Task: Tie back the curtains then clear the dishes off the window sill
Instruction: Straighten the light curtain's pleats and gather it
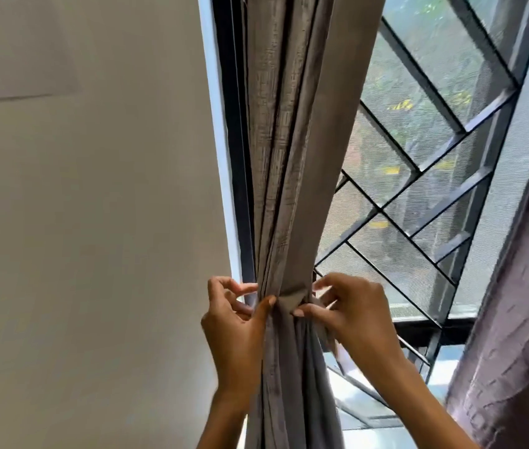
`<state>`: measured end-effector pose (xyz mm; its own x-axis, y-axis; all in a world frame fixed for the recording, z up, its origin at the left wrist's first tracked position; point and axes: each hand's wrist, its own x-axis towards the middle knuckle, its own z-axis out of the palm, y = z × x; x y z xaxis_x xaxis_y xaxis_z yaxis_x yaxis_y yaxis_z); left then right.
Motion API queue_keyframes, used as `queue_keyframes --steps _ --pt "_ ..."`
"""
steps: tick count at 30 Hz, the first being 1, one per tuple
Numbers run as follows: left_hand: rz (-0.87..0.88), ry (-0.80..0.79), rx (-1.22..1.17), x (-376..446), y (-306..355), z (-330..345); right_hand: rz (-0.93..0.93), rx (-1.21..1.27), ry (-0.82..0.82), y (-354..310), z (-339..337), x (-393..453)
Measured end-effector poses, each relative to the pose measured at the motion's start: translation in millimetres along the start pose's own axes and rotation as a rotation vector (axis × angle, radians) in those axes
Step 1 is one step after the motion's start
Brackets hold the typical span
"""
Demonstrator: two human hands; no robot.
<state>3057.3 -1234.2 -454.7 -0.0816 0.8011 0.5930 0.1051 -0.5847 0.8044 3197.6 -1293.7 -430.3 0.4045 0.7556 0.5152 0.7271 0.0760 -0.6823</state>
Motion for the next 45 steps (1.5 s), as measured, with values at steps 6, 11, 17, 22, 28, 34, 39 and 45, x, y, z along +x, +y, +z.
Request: queue_keyframes --steps 6,11,17,22,28,34,39,45 --pt "0.144 0.142 0.082 -17.1 -7.8 13.9 0.461 0.964 -0.052 -8.2 -9.0 -6.8" --pt "0.295 -0.035 0.033 -30.1 -13.7 15.5 0.559 1.306 0.24 -11.5 12.8 -18.1" --pt "0.171 -0.161 -0.063 -31.4 0.7 13.3 0.49 1.192 0.402 -8.7 27.3 -21.1" --pt "0.256 -0.06 -0.028 -23.7 -0.6 14.0 0.326 0.976 0.388 -5.2 29.7 -25.8" --pt "0.156 -0.056 -0.102 -12.3 -9.1 11.2 -0.071 0.532 0.182 9.3 26.9 -49.8" --pt "0.119 -0.12 -0.18 -8.9 -8.5 9.3 -0.185 0.243 0.144 10.0 30.9 -60.1" --pt "0.075 -0.153 -0.21 -2.0 -9.4 5.4 -0.097 0.337 0.052 8.6 33.4 -60.0" --pt "0.121 -0.179 -0.207 2.2 -15.8 -0.5 -0.164 0.31 0.094 10.8 41.4 -58.4"
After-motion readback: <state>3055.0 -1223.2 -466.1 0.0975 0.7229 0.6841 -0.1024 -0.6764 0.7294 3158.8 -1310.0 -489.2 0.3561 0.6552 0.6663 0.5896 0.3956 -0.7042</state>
